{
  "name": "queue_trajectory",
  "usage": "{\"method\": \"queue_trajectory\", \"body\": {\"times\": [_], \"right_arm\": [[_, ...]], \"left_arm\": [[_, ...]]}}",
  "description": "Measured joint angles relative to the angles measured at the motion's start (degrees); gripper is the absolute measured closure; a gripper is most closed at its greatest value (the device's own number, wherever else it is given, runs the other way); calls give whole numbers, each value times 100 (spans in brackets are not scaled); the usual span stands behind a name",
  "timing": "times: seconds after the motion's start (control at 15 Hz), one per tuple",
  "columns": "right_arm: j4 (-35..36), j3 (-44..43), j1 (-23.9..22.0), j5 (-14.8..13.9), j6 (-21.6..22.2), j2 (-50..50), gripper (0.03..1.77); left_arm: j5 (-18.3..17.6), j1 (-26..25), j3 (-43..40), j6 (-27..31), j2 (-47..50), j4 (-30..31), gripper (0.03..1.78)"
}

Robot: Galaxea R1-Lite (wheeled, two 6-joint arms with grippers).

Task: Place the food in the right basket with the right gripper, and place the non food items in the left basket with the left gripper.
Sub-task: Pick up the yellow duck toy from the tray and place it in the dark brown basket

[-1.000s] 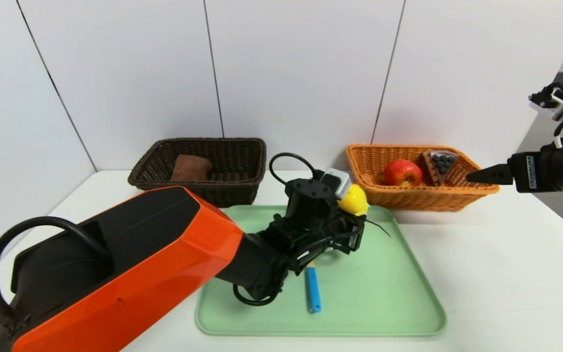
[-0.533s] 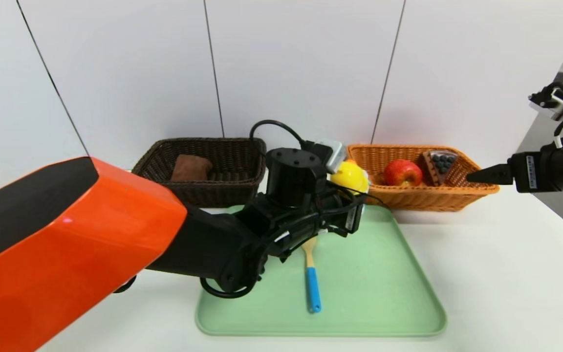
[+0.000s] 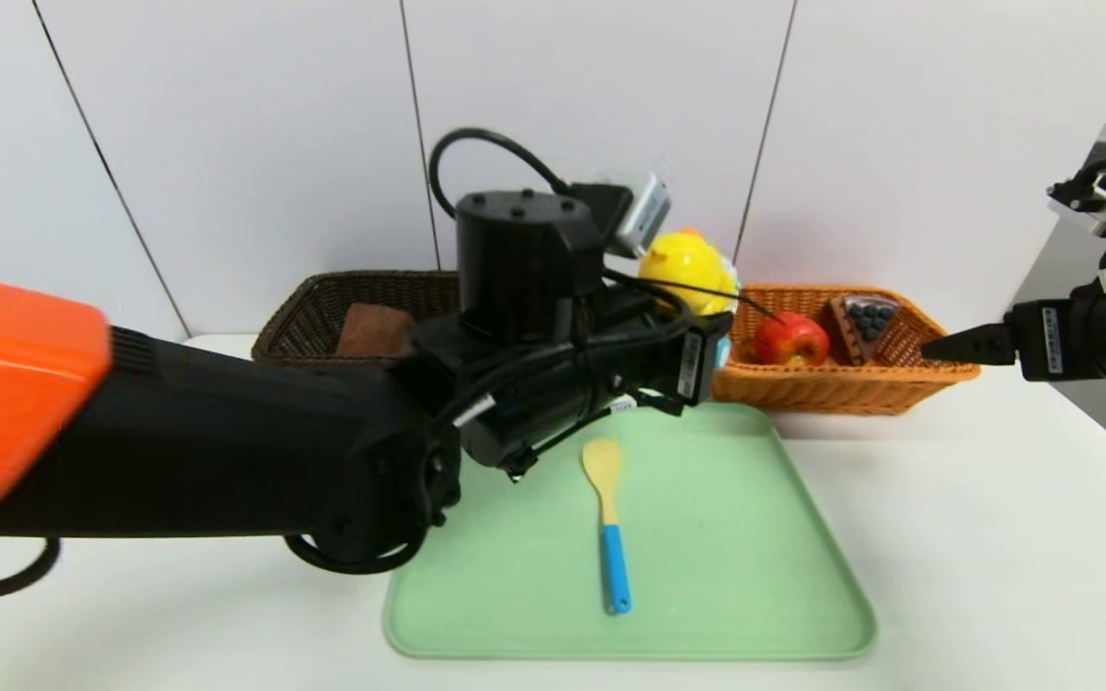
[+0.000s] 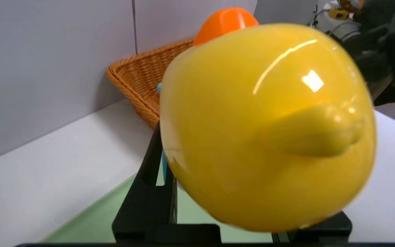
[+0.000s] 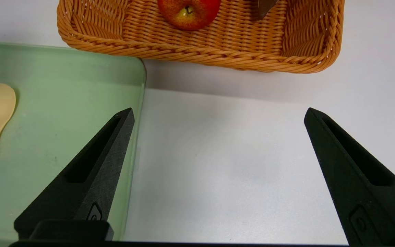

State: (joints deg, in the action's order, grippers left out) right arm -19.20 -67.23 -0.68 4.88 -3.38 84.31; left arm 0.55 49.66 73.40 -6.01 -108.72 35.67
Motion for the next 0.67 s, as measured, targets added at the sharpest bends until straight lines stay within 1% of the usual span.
{"method": "queue_trajectory", "body": {"times": [0.13, 0.27, 0.33, 0.53, 0.67], "right_arm": [[5, 0, 39, 0, -1, -7, 9], [5, 0, 57, 0, -6, -11, 9], [7, -7, 61, 0, -10, -11, 9], [10, -16, 66, 0, -9, -11, 9], [7, -18, 66, 0, -4, -11, 9]], "left_arm": [[234, -228, 315, 12, 511, -588, 112], [399, -794, 614, 30, 994, -1247, 112], [416, -1083, 728, 34, 1172, -1582, 112], [328, -2068, 1014, 39, 1602, -2714, 112], [30, -2634, 1114, 11, 1794, -3633, 112]]}}
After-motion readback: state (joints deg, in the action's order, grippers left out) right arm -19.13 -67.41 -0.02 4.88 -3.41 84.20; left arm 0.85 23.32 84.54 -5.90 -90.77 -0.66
